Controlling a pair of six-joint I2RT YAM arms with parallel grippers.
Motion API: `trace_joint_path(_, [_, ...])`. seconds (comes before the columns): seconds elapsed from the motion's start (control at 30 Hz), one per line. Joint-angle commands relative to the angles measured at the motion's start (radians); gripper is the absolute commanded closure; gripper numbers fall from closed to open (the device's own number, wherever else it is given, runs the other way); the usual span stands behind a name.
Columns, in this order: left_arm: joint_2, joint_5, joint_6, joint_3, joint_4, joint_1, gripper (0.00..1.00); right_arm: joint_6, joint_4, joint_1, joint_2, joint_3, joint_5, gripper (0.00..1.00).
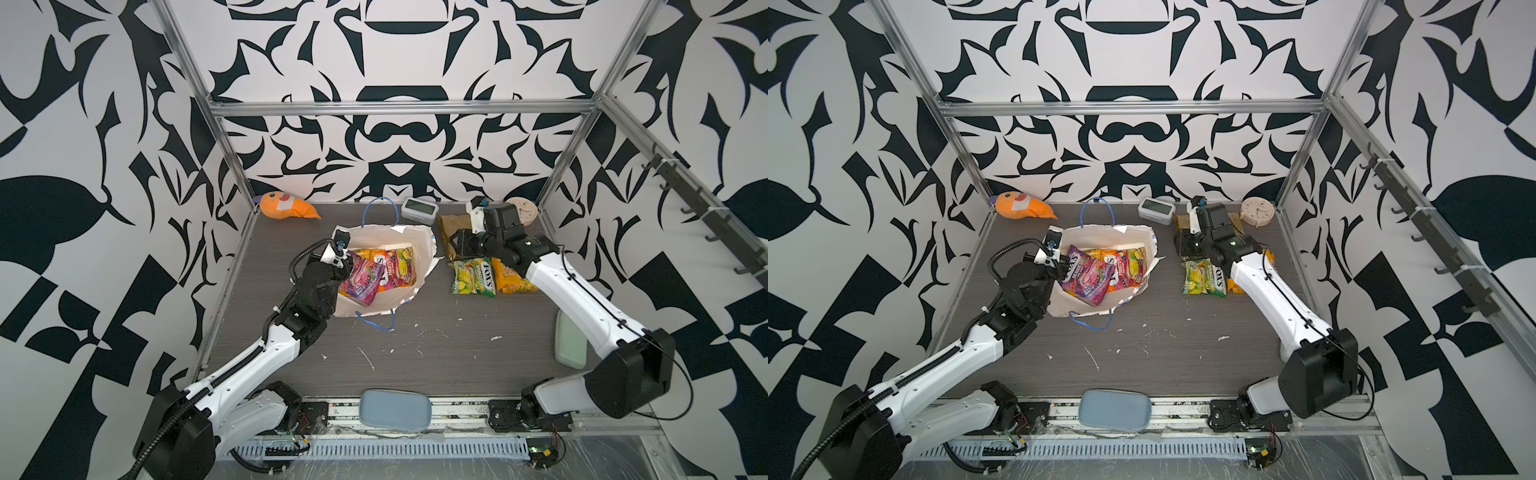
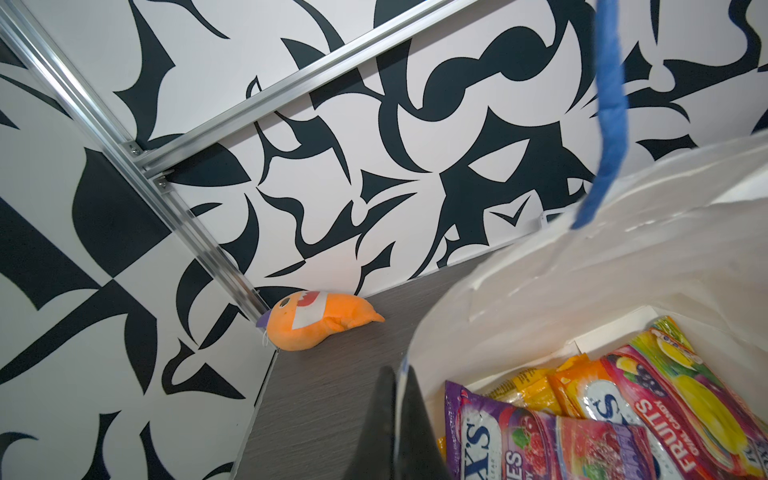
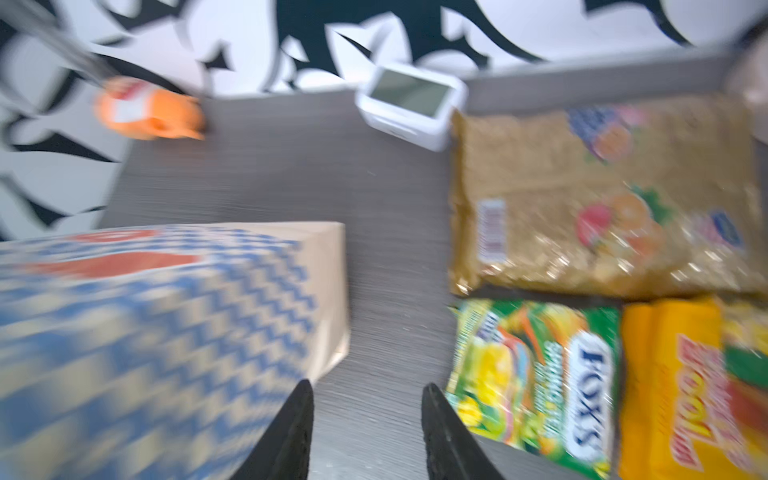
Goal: Take the snacks out of the paper bag
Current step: 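Raise the right gripper and swing it back over the bag opening, then lower the right gripper into the bag toward the purple FOX'S Berries pack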
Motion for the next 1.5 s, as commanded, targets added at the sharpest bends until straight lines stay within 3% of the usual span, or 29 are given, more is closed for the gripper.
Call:
trace_joint_path(0.0, [0.017,0.008,0.001,0.048,0.053,0.003,1.0,-0.015,0.041,0.031,-0.027,-0.013,-0.07,0.53])
trace_joint_path(0.2, [0.034,0.033,0.001,0.051,0.077,0.003,1.0,-0.027,0.16,0.075,-0.14,-0.065,-0.047,0.52])
trace_joint_path(0.4, [0.05,0.058,0.005,0.073,0.095,0.003,1.0,-0.215,0.143,0.333,-0.106,0.029,0.001,0.57])
trace_joint_path(0.5, [0.044,0.073,0.005,0.081,0.091,0.003,1.0,-0.228,0.161,0.396,-0.035,0.046,0.006,0.64])
trace_joint_path(0.6, [0.027,0.084,0.002,0.08,0.081,0.003,1.0,-0.204,0.157,0.408,0.062,0.078,0.031,0.71])
trace_joint_path(0.83, [-0.008,0.133,0.01,0.07,0.072,0.003,1.0,-0.134,0.105,0.421,0.298,0.212,0.248,0.81])
trace_joint_path(1.1, [-0.043,0.175,0.003,0.077,0.019,0.003,1.0,-0.127,0.1,0.425,0.534,0.373,0.298,0.85])
trace_joint_path(1.27, [-0.056,0.206,0.006,0.076,0.005,0.003,1.0,-0.142,0.108,0.415,0.619,0.442,0.387,0.85])
trace_joint_path(1.47, [-0.02,0.226,0.023,0.092,0.028,0.003,1.0,-0.127,0.135,0.37,0.724,0.532,0.36,0.85])
